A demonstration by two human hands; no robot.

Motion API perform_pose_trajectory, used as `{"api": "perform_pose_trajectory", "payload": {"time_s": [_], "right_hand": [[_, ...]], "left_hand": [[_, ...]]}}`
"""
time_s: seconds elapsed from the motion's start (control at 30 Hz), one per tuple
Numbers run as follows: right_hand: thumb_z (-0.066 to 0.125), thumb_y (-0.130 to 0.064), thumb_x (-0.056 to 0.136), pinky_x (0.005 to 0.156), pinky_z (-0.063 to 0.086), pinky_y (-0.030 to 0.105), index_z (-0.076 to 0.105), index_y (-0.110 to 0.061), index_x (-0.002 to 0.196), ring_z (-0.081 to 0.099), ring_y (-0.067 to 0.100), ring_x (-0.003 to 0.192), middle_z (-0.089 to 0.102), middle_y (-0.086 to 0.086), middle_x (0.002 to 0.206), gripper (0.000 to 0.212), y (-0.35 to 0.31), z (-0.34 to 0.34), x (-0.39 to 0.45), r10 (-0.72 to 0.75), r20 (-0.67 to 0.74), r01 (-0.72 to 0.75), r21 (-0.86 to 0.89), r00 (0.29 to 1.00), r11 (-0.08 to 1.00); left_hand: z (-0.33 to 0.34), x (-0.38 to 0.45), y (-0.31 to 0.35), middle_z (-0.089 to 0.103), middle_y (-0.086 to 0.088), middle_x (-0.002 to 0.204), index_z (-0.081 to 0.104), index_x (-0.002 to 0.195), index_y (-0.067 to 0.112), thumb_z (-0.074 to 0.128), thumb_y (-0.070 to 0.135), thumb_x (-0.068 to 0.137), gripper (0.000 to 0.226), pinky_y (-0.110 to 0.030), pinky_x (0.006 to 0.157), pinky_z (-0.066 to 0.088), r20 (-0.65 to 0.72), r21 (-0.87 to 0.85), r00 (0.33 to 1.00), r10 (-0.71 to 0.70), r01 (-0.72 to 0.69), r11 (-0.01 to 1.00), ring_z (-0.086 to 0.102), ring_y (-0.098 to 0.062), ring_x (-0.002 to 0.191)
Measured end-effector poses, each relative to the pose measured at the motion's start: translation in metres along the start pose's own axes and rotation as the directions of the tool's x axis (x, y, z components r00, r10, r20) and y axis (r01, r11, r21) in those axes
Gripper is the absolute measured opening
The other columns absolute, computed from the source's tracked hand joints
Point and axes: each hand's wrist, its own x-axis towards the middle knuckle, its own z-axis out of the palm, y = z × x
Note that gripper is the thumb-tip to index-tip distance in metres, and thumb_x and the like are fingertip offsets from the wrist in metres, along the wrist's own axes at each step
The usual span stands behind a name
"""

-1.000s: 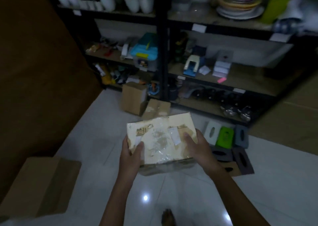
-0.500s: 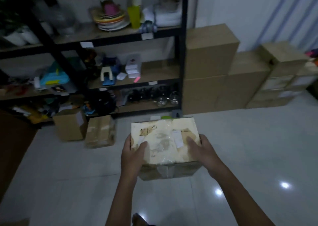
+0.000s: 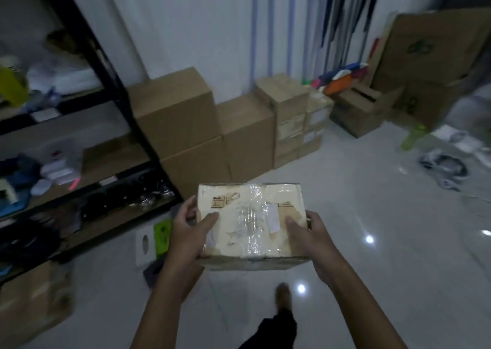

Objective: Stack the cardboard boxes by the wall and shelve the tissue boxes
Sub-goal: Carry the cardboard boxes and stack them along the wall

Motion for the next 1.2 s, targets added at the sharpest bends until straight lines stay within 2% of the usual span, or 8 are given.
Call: {"api": "perform_pose_trajectory", "payload": {"time_s": [0.07, 0.13, 0.3, 0.43, 0.63, 0.83, 1.1, 1.2], "right_hand": [[0.066, -0.033, 0.094, 0.070, 0.052, 0.028, 0.049, -0.022, 0.127, 0.065, 0.016, 0.099, 0.063, -0.005, 0.110, 0.039, -0.018, -0.030, 0.034, 0.010, -0.020, -0.010, 0.001, 1.000, 1.000], [0.070, -0.032, 0.091, 0.067, 0.052, 0.026, 0.049, -0.022, 0.124, 0.065, 0.015, 0.096, 0.063, -0.006, 0.108, 0.041, -0.038, -0.061, 0.070, 0.020, -0.030, -0.020, -0.005, 0.999, 1.000], [0.083, -0.046, 0.076, 0.073, 0.060, 0.034, 0.052, -0.026, 0.111, 0.068, 0.016, 0.094, 0.066, -0.004, 0.108, 0.051, -0.091, -0.132, 0.156, 0.052, -0.155, -0.058, -0.034, 0.986, 0.998], [0.071, -0.067, 0.076, 0.080, 0.058, 0.042, 0.052, -0.021, 0.101, 0.065, 0.019, 0.090, 0.063, -0.001, 0.099, 0.056, -0.124, -0.188, 0.224, 0.119, -0.255, -0.128, -0.017, 0.959, 0.992], [0.056, -0.075, 0.082, 0.080, 0.050, 0.039, 0.053, -0.016, 0.098, 0.059, 0.021, 0.089, 0.060, 0.001, 0.094, 0.061, -0.171, -0.265, 0.317, 0.122, -0.385, -0.128, 0.011, 0.915, 0.992], [0.042, -0.094, 0.066, 0.096, 0.051, 0.049, 0.060, -0.026, 0.120, 0.061, 0.024, 0.104, 0.064, 0.000, 0.113, 0.089, -0.214, -0.342, 0.427, 0.062, -0.332, -0.094, -0.081, 0.941, 0.992], [0.049, -0.079, 0.082, 0.092, 0.052, 0.050, 0.048, -0.026, 0.111, 0.057, 0.023, 0.093, 0.058, 0.003, 0.106, 0.060, -0.273, -0.437, 0.561, 0.066, -0.232, -0.108, -0.172, 0.970, 0.979], [0.050, -0.078, 0.082, 0.088, 0.051, 0.046, 0.047, -0.024, 0.110, 0.056, 0.024, 0.090, 0.058, 0.007, 0.108, 0.061, -0.292, -0.451, 0.610, 0.061, -0.219, -0.110, -0.219, 0.974, 0.969]], "left_hand": [[0.048, 0.023, 0.014, 0.067, 0.001, 0.115, 0.055, 0.138, 0.024, 0.072, 0.008, 0.092, 0.051, -0.005, 0.060, 0.046, 0.045, -0.024, 0.999, -0.010, 0.011, 1.000, 0.062, -0.003, 0.084], [0.100, 0.050, 0.023, 0.068, 0.007, 0.107, 0.058, 0.135, 0.023, 0.072, 0.013, 0.093, 0.046, -0.018, 0.062, 0.053, 0.082, -0.051, 0.995, -0.048, 0.052, 0.997, 0.066, -0.007, 0.086], [0.219, 0.116, 0.052, 0.072, 0.004, 0.102, 0.064, 0.105, 0.032, 0.070, 0.030, 0.094, 0.013, -0.033, 0.072, 0.052, 0.084, -0.054, 0.986, -0.144, 0.149, 0.987, 0.068, -0.016, 0.090], [0.305, 0.151, 0.074, 0.067, 0.005, 0.103, 0.061, 0.105, 0.031, 0.064, 0.045, 0.095, 0.018, -0.032, 0.071, 0.046, 0.034, -0.041, 0.987, -0.159, 0.160, 0.986, 0.063, -0.017, 0.093], [0.428, 0.195, 0.108, 0.067, 0.001, 0.091, 0.058, 0.095, 0.026, 0.065, 0.050, 0.094, 0.025, -0.034, 0.068, 0.045, 0.011, -0.026, 0.991, -0.130, 0.130, 0.991, 0.061, -0.016, 0.081], [0.550, 0.243, 0.134, 0.070, 0.002, 0.104, 0.060, 0.099, 0.028, 0.072, 0.061, 0.084, 0.038, -0.037, 0.078, 0.053, -0.004, -0.061, 0.993, -0.117, 0.117, 0.991, 0.067, -0.016, 0.093], [0.695, 0.296, 0.184, 0.063, 0.006, 0.120, 0.060, 0.123, 0.030, 0.065, 0.069, 0.085, 0.055, -0.041, 0.094, 0.049, -0.148, -0.086, 0.968, -0.205, 0.194, 0.977, 0.061, -0.018, 0.109], [0.731, 0.315, 0.203, 0.072, 0.008, 0.099, 0.072, 0.098, 0.030, 0.063, 0.066, 0.088, 0.038, -0.034, 0.079, 0.051, -0.136, -0.098, 0.964, -0.230, 0.218, 0.971, 0.066, -0.011, 0.093]]}}
